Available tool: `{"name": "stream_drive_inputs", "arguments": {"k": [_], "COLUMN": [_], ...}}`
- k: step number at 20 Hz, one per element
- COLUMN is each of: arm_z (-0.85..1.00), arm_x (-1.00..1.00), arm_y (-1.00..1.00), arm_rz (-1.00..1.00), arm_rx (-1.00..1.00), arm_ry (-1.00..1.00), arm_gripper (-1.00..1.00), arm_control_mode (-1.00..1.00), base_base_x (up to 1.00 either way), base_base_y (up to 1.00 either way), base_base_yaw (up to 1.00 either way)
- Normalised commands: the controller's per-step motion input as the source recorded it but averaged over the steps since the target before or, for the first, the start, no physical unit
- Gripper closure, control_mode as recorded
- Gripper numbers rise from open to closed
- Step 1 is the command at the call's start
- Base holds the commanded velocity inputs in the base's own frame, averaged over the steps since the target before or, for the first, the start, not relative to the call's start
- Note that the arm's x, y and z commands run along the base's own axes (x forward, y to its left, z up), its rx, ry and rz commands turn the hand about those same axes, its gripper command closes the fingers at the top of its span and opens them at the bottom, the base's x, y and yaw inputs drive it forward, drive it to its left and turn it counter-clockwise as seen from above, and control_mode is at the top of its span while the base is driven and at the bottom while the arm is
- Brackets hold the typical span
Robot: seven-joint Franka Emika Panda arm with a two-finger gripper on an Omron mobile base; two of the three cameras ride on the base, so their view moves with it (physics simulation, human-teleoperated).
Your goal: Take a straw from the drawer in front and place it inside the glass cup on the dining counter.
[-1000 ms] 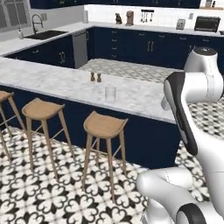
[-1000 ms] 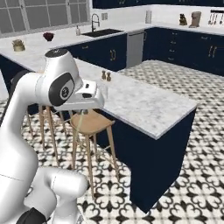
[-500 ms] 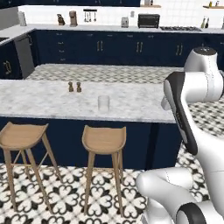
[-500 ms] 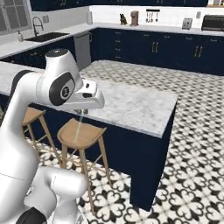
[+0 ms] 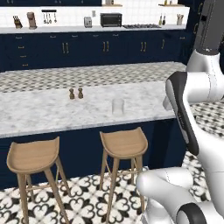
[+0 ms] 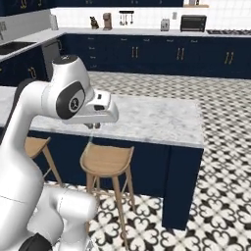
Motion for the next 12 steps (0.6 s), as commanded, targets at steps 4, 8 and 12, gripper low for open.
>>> {"name": "stream_drive_inputs", "arguments": {"k": [4, 8, 12], "arm_z": [0.0, 0.0, 0.0], "arm_x": [0.0, 0.0, 0.0], "arm_y": [0.0, 0.0, 0.0], "arm_rz": [0.0, 0.0, 0.0], "arm_rx": [0.0, 0.0, 0.0], "arm_ry": [0.0, 0.0, 0.0], "arm_gripper": [1.0, 1.0, 1.0], "arm_control_mode": [1.0, 1.0, 1.0], "base_base_x": [0.64, 0.95, 1.0], "base_base_y": [0.86, 0.47, 0.06], "base_base_yaw": [-0.23, -0.06, 0.02]}}
